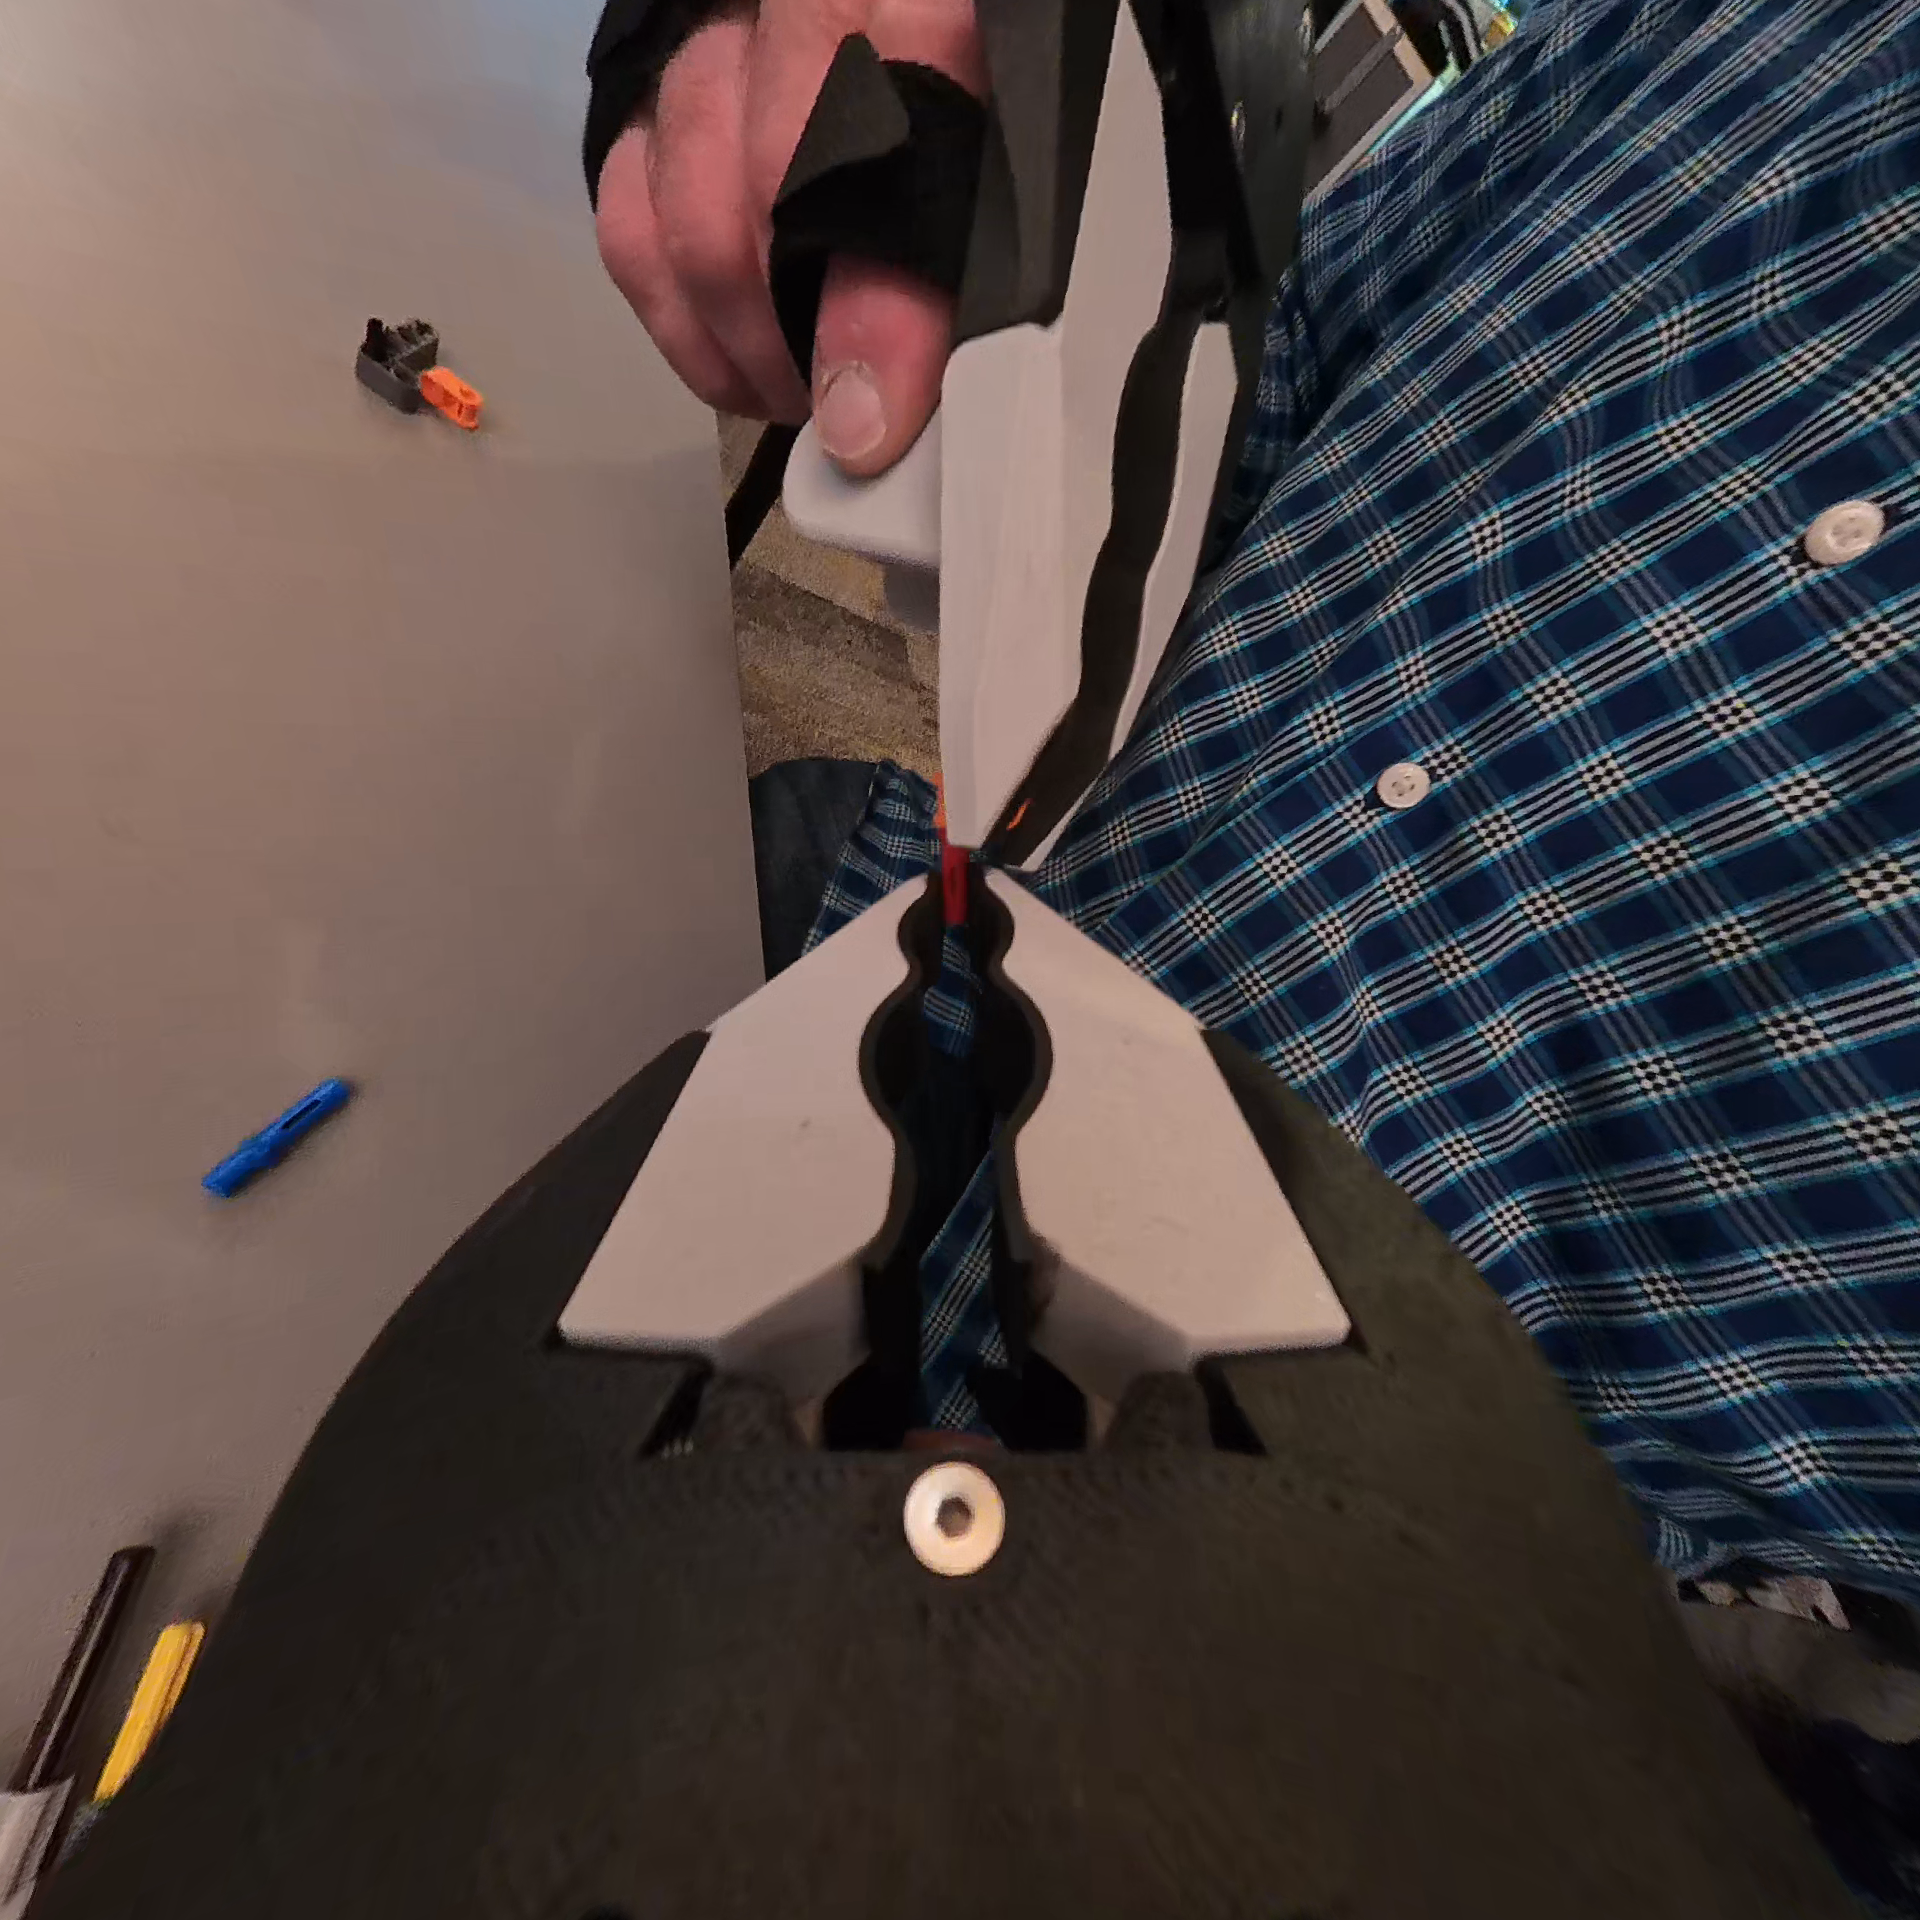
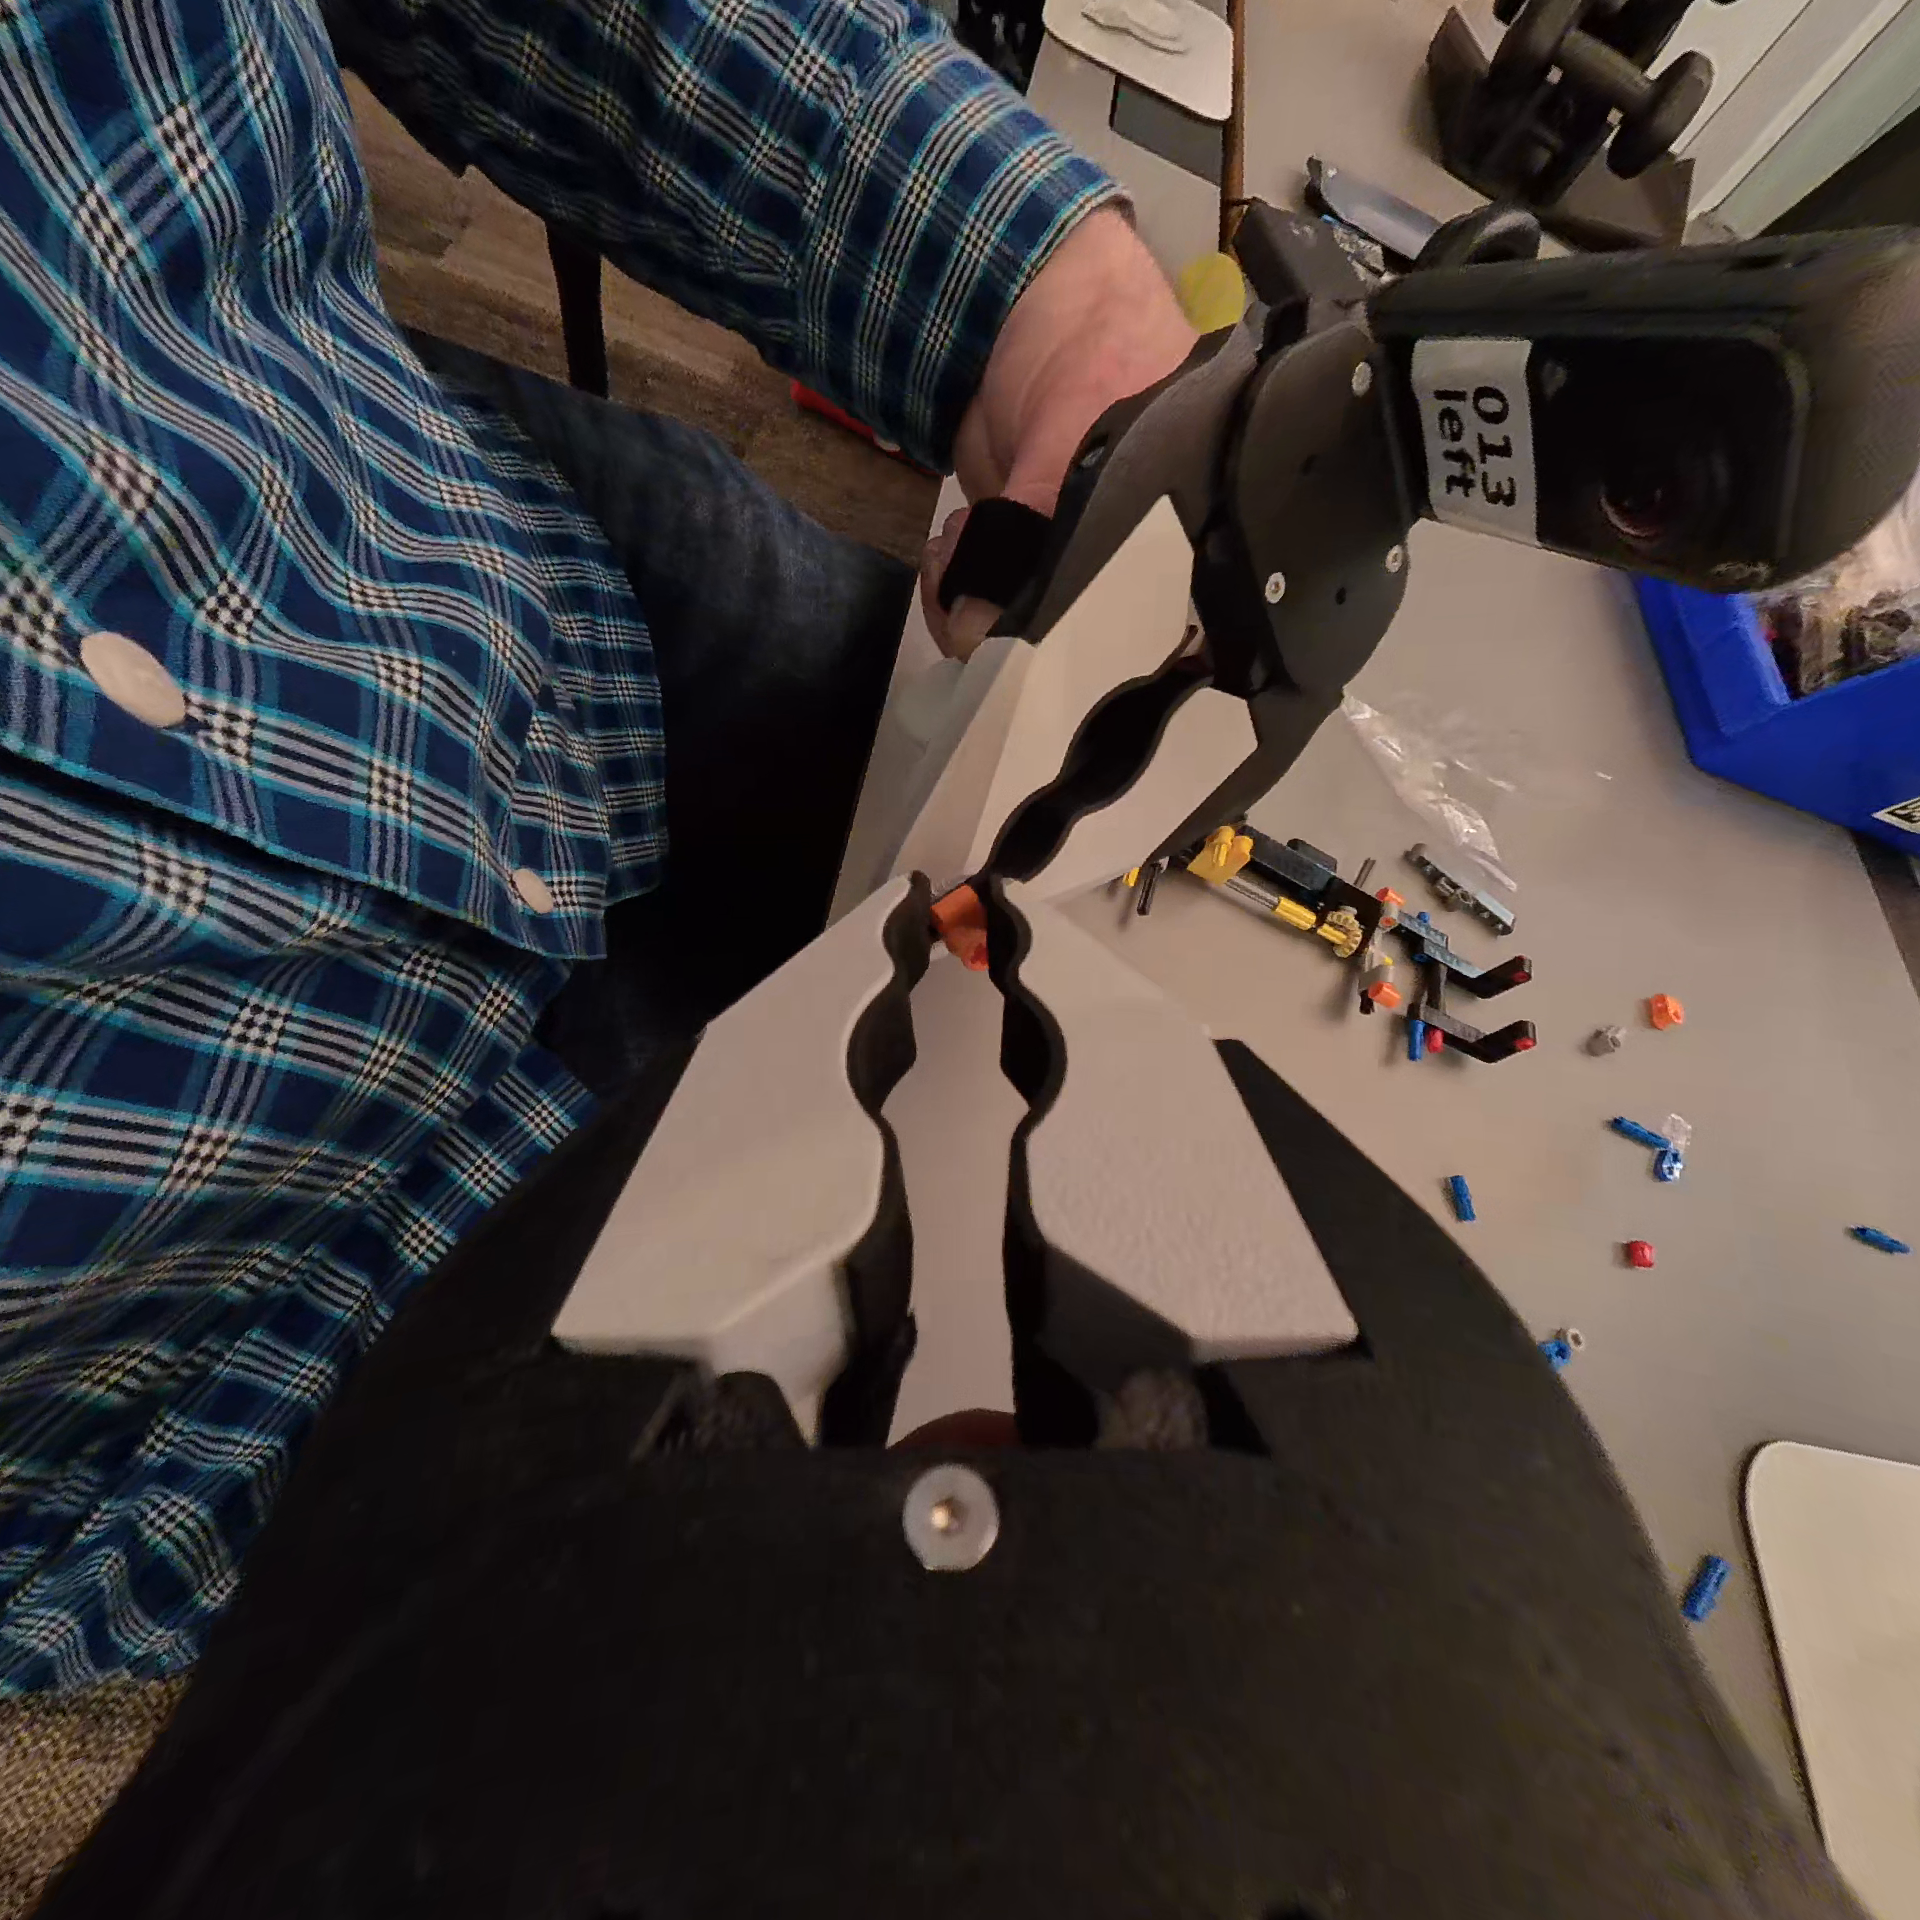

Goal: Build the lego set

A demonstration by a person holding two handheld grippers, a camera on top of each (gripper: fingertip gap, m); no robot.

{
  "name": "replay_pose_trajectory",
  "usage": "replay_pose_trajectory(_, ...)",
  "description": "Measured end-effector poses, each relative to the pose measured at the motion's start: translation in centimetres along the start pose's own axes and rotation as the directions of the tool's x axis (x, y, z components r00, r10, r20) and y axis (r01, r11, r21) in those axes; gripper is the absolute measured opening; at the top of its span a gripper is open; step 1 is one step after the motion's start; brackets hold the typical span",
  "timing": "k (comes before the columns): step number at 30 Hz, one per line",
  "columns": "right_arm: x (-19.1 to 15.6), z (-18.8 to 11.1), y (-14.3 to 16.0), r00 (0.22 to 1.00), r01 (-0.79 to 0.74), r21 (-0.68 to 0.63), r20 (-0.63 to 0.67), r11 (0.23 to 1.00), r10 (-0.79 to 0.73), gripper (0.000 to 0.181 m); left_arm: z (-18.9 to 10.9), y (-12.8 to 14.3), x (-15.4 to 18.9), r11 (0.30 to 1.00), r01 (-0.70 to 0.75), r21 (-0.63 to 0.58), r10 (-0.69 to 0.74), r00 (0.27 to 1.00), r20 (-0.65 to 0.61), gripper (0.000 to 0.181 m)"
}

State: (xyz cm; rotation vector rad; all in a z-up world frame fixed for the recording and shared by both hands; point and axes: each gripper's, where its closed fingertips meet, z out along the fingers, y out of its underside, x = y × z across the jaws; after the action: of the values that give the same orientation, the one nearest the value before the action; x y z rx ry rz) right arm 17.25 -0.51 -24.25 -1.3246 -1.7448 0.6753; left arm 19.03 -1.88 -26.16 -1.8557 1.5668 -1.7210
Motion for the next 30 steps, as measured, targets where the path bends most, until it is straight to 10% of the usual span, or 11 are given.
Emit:
replay_pose_trajectory(1,0.1,0.0,-0.1,1.000,-0.006,0.004,-0.007,1.000,0.006,0.008,-0.1,-0.1,0.0,1.000,-0.001,0.008,0.001,1.000,0.002,0.000)
replay_pose_trajectory(30,7.2,-3.1,0.7,0.893,-0.352,0.258,-0.195,0.900,0.405,0.007,-3.2,-7.1,-3.4,0.892,-0.018,0.452,-0.056,0.987,0.150,0.003)
